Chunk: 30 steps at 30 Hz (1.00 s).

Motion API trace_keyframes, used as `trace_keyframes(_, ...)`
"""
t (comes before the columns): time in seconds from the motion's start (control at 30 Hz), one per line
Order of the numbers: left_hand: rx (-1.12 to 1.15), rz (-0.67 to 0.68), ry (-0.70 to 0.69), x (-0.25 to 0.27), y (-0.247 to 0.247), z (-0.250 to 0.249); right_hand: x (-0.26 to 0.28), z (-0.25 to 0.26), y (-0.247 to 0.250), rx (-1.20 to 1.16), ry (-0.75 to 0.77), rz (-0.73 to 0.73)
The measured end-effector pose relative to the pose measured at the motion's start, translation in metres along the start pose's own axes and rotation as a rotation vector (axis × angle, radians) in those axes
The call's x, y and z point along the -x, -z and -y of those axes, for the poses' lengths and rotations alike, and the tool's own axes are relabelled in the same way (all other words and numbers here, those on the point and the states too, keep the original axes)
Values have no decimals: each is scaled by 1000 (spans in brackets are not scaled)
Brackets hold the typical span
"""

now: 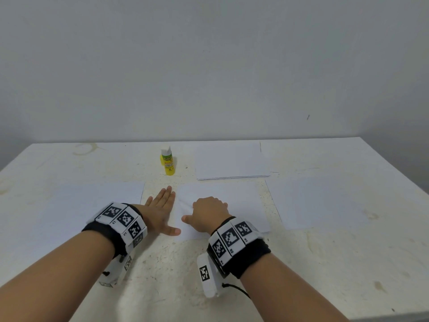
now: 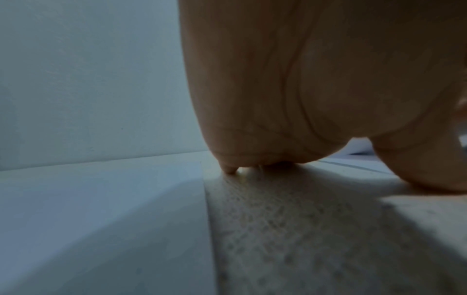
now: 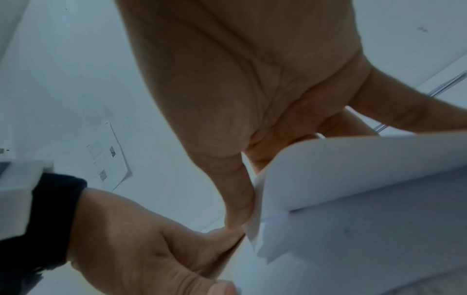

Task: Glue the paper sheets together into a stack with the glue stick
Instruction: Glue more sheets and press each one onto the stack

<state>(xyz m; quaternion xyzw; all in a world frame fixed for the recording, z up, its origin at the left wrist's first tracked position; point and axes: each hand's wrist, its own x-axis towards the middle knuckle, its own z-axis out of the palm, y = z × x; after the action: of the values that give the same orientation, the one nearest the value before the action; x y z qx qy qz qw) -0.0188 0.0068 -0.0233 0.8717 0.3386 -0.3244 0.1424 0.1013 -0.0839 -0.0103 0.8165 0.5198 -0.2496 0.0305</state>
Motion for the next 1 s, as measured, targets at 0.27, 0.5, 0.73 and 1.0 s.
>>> trace_keyframes(0.27, 24, -13, 12, 0, -1, 0, 0, 3, 0, -23, -21, -13)
trace_keyframes(0.5, 2, -15, -17, -3, -2, 3, -1, 1, -2, 23, 14, 4)
trace_keyframes(0.73, -13, -35, -3, -1, -3, 2, -2, -1, -2, -5, 36, 23)
trace_keyframes(1.0, -12, -36, 2, 0, -1, 2, -4, -5, -1, 88, 76, 8)
